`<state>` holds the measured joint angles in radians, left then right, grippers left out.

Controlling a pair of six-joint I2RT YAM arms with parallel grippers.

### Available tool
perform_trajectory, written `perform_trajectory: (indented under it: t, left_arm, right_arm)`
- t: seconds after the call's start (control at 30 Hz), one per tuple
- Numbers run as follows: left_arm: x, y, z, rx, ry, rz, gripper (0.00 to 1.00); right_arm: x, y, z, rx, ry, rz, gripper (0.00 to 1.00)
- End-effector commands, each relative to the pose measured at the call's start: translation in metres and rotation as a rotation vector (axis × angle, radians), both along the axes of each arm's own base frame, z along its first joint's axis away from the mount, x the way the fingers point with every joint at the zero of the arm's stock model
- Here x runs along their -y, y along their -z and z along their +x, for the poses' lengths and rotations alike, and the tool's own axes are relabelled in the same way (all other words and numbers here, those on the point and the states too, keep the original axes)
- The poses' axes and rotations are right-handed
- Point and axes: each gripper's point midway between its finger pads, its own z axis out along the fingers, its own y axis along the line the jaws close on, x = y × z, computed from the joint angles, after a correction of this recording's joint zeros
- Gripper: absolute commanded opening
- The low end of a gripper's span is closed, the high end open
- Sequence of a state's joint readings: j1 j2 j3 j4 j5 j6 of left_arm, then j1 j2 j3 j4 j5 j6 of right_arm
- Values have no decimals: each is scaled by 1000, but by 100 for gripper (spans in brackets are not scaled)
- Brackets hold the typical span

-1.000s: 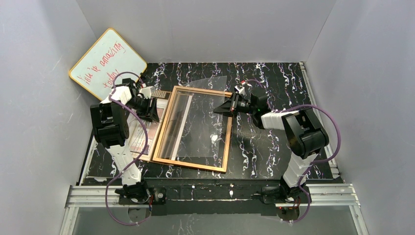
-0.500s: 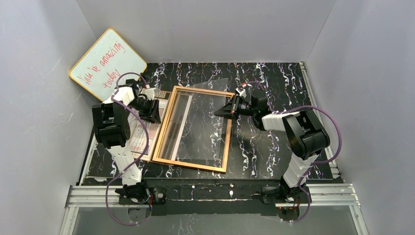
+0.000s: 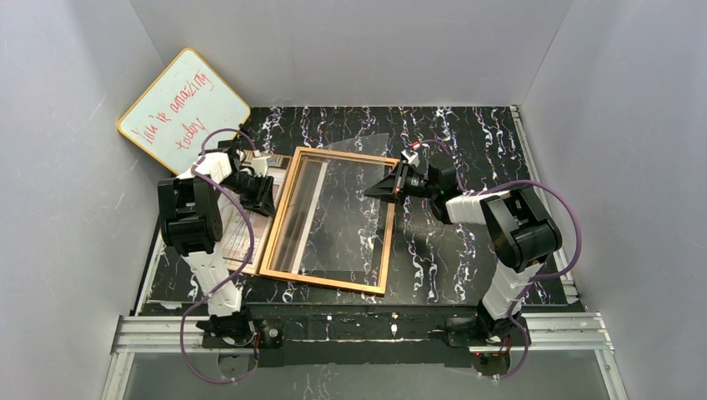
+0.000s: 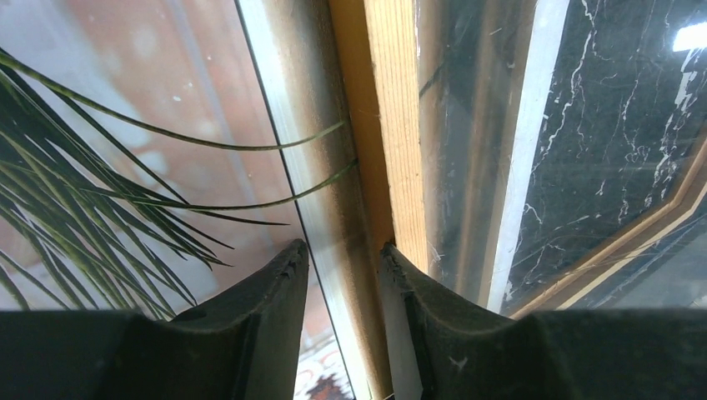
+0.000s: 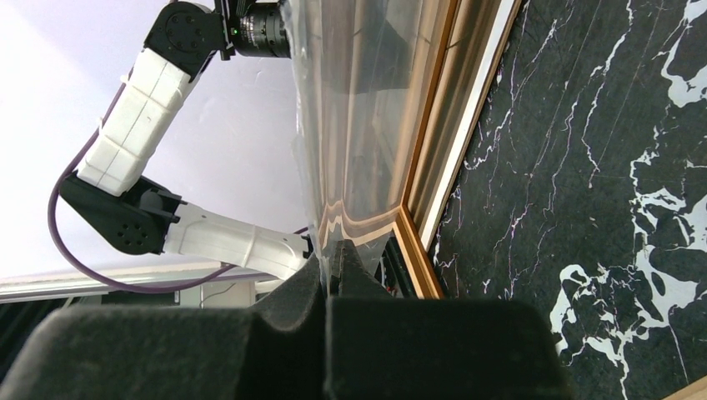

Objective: Put the photo into the frame
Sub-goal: Place the photo frame item in the photo frame.

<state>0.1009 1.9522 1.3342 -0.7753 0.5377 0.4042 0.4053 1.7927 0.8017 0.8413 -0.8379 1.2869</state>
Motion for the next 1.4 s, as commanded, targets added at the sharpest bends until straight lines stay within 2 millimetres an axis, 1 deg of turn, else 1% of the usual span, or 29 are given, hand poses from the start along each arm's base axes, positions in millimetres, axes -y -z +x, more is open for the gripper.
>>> perform_trajectory:
  t: [0.0, 0.37, 0.63, 1.0, 1.2, 1.37]
  left_arm:
    - [6, -7, -12, -8, 32, -12, 34]
    - [8, -6, -14, -12, 37, -16, 33]
    - [8, -6, -13, -10, 37, -17, 32]
    - [11, -6, -15, -15, 39, -30, 29]
    - [12, -6, -16, -17, 37, -35, 26]
    - [12, -6, -16, -15, 36, -33, 25]
  right_arm:
    - [-5, -26, -6, 88, -24, 53, 1]
    - [-13, -34, -6, 89, -18, 66, 1]
    - [-10, -20, -8, 38, 14, 39, 1]
    - [-10, -7, -5, -20, 20, -1, 1]
    - [-7, 6, -10, -73, 21, -30, 1]
    - [-2, 11, -16, -72, 19, -67, 1]
